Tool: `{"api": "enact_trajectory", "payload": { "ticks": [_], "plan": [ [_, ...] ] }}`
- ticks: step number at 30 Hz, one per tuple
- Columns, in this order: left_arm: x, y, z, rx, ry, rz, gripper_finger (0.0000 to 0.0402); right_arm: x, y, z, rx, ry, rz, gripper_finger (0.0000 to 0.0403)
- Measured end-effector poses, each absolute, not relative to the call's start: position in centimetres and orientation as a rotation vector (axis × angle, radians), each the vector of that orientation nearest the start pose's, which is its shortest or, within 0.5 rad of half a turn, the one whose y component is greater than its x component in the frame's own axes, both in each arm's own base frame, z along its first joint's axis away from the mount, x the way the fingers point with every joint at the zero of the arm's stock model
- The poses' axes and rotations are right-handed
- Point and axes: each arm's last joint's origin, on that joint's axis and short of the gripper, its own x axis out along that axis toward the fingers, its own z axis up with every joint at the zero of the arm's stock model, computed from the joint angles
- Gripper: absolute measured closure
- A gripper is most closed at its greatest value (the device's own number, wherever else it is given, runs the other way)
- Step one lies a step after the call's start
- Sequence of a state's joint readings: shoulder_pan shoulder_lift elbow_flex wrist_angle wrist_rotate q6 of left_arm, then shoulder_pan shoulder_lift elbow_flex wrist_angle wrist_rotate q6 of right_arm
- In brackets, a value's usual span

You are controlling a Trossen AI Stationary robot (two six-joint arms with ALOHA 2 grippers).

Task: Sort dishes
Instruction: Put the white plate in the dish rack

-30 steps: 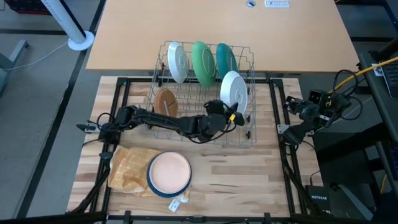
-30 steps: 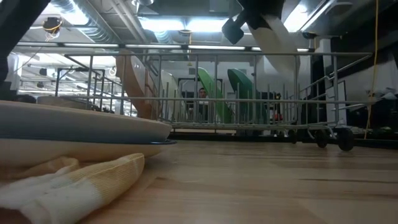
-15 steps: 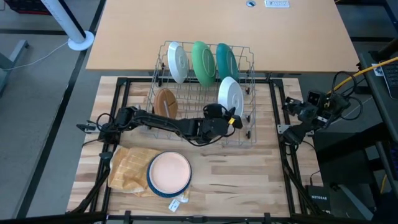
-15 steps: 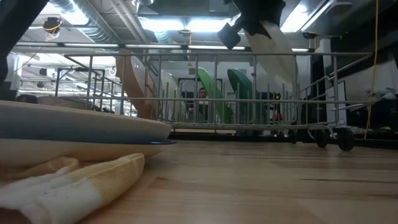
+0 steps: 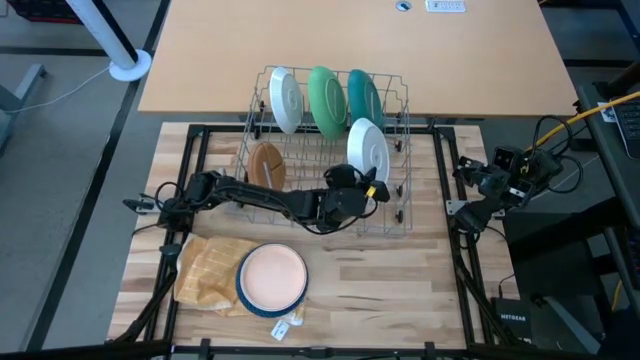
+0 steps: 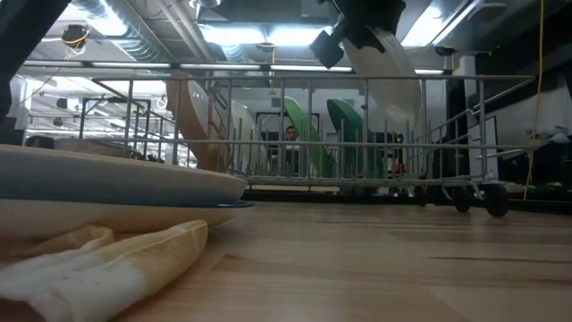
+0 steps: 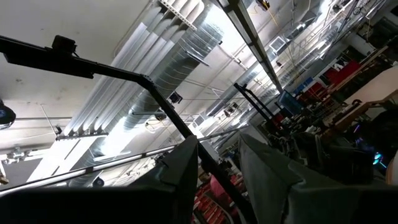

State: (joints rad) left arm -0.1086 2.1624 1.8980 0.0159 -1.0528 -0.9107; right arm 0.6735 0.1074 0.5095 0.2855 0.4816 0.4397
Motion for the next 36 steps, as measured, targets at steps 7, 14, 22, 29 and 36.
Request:
{"api": "enact_trajectory", "payload": {
  "ticks": [7, 14, 22, 29, 36],
  "plan": [
    [49.8, -3.0, 29.6, -0.666, -0.203, 0.964, 0.0350, 3.3, 0.9, 34.2, 0.802, -0.534, 0.312, 0.0282],
    [49.7, -3.0, 28.6, -0.672, -0.092, 0.932, 0.0345, 3.3, 0.9, 34.2, 0.802, -0.534, 0.312, 0.0282],
    [49.4, -2.8, 27.5, -0.732, -0.014, 0.935, 0.0348, 3.3, 0.9, 34.2, 0.800, -0.531, 0.311, 0.0282],
    [49.4, -1.2, 27.1, -0.818, 0.053, 0.900, 0.0316, 3.4, 1.0, 34.1, 0.794, -0.522, 0.309, 0.0282],
    [49.5, -0.5, 27.2, -0.845, 0.076, 0.879, 0.0310, 3.5, 1.1, 34.0, 0.784, -0.504, 0.306, 0.0282]
  ]
}}
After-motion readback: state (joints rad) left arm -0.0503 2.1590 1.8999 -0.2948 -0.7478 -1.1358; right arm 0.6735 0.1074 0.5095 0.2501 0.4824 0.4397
